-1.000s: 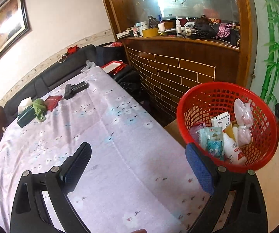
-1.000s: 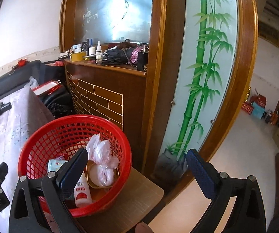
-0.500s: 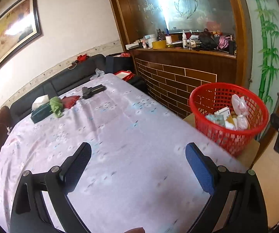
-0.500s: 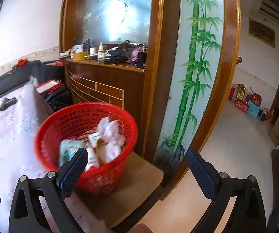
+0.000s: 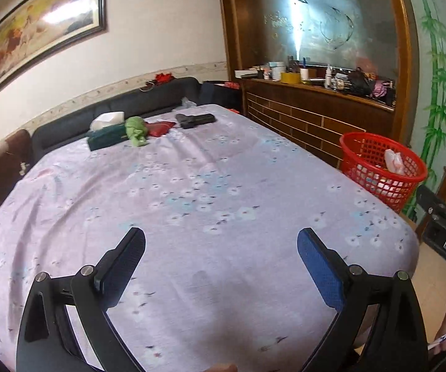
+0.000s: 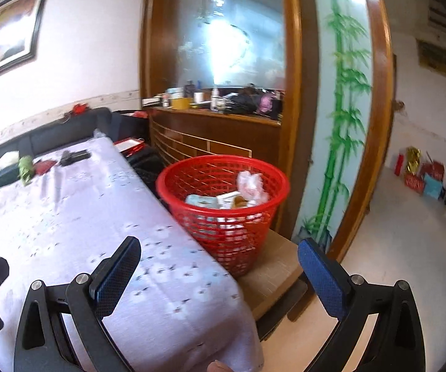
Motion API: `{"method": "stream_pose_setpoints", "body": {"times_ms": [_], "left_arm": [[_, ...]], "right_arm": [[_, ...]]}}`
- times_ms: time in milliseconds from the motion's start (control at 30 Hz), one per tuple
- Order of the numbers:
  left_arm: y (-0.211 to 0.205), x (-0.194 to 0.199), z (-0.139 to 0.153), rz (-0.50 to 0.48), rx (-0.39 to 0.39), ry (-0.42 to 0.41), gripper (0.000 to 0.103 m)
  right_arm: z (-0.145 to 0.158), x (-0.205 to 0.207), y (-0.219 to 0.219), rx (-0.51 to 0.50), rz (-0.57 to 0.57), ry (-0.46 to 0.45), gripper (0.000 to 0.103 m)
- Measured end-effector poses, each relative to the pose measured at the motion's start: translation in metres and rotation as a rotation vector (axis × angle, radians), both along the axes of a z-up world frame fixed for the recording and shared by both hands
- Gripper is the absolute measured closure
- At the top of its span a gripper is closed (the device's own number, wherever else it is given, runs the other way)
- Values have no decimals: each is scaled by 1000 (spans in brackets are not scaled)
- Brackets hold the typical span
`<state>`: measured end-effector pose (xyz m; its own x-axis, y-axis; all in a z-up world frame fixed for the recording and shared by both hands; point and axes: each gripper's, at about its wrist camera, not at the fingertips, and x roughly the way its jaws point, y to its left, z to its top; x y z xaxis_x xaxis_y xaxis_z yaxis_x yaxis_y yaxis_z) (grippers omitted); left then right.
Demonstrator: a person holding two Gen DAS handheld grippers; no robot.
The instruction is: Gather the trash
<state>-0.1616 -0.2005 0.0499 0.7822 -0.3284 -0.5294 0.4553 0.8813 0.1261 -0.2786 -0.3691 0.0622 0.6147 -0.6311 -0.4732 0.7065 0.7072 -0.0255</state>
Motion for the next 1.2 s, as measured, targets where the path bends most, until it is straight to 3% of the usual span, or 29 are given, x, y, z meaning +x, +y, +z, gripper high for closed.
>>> {"method": "stream_pose_setpoints", "body": {"times_ms": [1200], "left_arm": [[1,-2,-14,0,35,1,5]], "right_arm": [[-4,13,18,-10,56,27,0]]}}
